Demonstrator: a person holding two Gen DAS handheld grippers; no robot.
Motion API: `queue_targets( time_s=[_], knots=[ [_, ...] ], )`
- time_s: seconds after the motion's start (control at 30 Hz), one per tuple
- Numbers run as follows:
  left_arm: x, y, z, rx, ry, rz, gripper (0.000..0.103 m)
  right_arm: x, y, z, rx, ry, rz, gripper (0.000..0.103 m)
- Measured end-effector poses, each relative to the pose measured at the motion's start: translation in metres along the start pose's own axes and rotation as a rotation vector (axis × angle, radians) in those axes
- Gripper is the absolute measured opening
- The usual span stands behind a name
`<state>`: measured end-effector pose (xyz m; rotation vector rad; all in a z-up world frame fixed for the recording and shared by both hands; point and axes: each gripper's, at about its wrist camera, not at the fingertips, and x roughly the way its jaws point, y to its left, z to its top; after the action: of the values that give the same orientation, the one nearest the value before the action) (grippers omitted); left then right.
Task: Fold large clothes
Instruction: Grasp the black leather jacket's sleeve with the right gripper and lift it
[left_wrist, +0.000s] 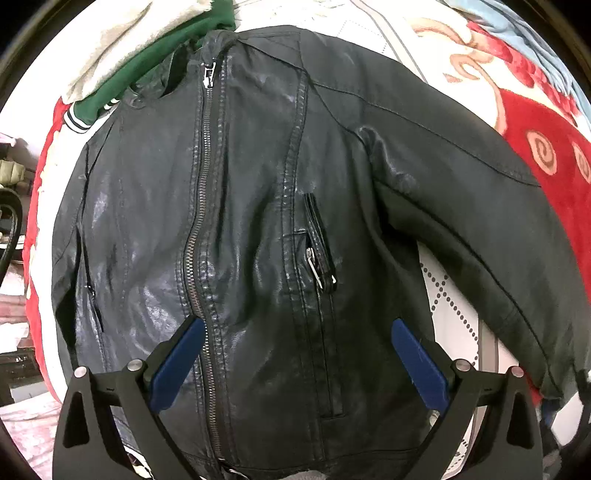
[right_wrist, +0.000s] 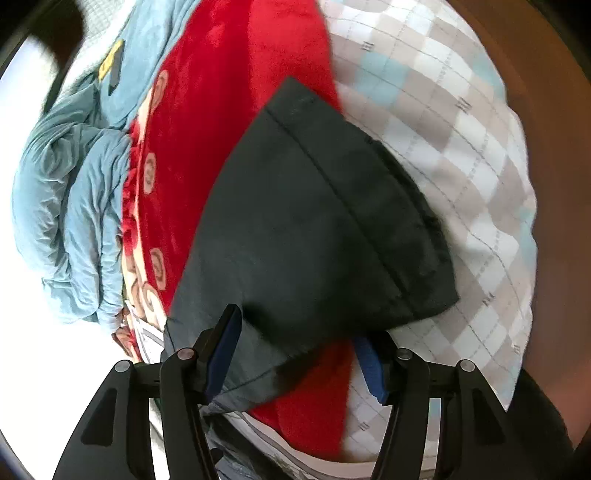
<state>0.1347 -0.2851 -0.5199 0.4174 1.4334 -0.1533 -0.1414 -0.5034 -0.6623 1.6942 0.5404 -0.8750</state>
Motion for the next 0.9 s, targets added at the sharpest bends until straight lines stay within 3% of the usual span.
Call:
queue_targets(
  time_s=[0.03,0.07,0.1,0.2,0.37,0.43,0.47,0.5,0.53,0.6,0.67,0.7,0.73,0.77,0.9],
  knots=[
    [0.001,0.001,0.001,0.002,-0.002,0.002,0.103,-0.003,0.004,-0.001,-0.022,-0.030,0.008,0.044],
    [0.000,0.001,0.001,0.004,-0.006,0.003,0.103,-0.006,0.008,-0.002,-0.038,-0.050,-0.005,0.027],
    [-0.001,0.000,0.000,0.007,-0.010,0.004,0.103,-0.011,0.015,-0.004,-0.065,-0.069,-0.009,0.020],
    [-0.004,-0.003,0.000,0.016,-0.024,0.005,0.103,-0.033,0.046,-0.018,-0.195,-0.146,-0.018,0.012],
    [-0.007,-0.007,0.000,0.024,-0.042,0.007,0.103,-0.054,0.087,-0.028,-0.322,-0.212,-0.027,0.011],
    [-0.008,-0.010,-0.002,0.017,-0.034,0.000,0.103,-0.042,0.090,-0.023,-0.352,-0.200,-0.046,0.015],
    [-0.007,-0.009,-0.001,0.013,-0.034,-0.003,0.103,-0.032,0.084,-0.016,-0.328,-0.172,-0.035,0.026],
    [-0.006,-0.009,0.000,0.012,-0.035,-0.003,0.103,-0.023,0.078,-0.010,-0.302,-0.148,-0.032,0.047],
    [-0.006,-0.010,0.000,0.014,-0.036,-0.003,0.103,-0.010,0.067,-0.001,-0.248,-0.114,-0.030,0.056],
    [-0.004,-0.010,0.003,0.011,-0.037,-0.004,0.103,0.013,0.044,0.014,-0.123,-0.076,0.022,0.060],
    [-0.002,-0.010,0.004,0.005,-0.038,-0.003,0.103,0.017,0.033,0.020,-0.034,-0.108,0.119,0.059],
    [-0.001,-0.010,0.005,0.001,-0.038,-0.003,0.103,0.017,0.035,0.021,-0.032,-0.112,0.114,0.051],
    [0.000,-0.010,0.006,-0.004,-0.036,-0.006,0.103,0.015,0.041,0.019,-0.052,-0.128,0.111,0.036],
    [0.001,-0.010,0.007,-0.010,-0.035,-0.010,0.103,0.011,0.050,0.017,-0.086,-0.136,0.116,0.006],
    [-0.007,-0.004,0.012,-0.031,-0.057,-0.023,0.103,-0.016,0.089,0.007,-0.152,-0.169,0.156,0.006]
  ],
)
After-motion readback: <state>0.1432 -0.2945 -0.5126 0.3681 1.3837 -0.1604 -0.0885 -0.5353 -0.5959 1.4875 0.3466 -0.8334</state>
